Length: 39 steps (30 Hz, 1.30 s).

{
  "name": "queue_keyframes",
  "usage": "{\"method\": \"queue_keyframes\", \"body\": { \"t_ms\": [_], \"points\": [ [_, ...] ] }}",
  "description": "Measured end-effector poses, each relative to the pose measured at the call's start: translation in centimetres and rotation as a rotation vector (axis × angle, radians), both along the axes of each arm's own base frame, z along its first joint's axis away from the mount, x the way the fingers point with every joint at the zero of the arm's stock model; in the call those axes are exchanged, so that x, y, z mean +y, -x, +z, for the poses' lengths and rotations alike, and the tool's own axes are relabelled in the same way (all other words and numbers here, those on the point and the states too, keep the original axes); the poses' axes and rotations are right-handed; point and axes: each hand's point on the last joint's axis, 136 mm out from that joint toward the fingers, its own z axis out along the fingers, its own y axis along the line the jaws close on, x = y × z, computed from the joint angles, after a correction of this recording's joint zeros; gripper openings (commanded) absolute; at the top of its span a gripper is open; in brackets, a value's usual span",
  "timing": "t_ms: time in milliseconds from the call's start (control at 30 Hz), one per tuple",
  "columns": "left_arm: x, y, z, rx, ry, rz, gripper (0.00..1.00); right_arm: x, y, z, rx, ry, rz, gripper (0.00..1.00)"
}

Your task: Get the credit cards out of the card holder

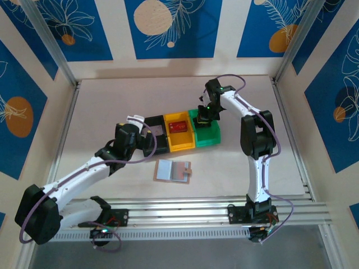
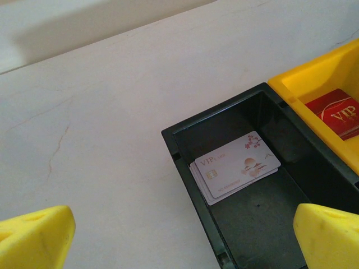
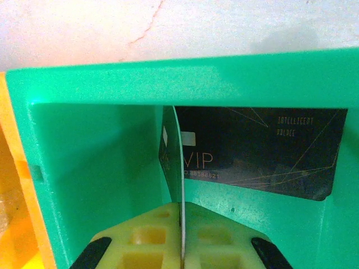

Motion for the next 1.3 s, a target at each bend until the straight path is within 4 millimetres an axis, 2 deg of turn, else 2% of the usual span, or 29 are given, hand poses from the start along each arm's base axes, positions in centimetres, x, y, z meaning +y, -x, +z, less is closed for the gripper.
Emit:
{"method": "queue_keyframes", "body": {
  "t_ms": [100,933,1300],
  "points": [
    [0.0,0.0,0.0,0.0,0.0,0.0,1.0,0.0,0.0,0.0,-0.001,0.003,0.001,0.17],
    [0.0,0.0,0.0,0.001,0.0,-0.001,1.0,-1.1,-0.6,0.4,-0.011,0.075,-0.018,0.21],
    [-0.1,0.0,0.0,0.003,0.003,-0.006,1.0,-1.5,-1.5,1.6,-0.043,0.101,-0.028,0.21]
  ]
}}
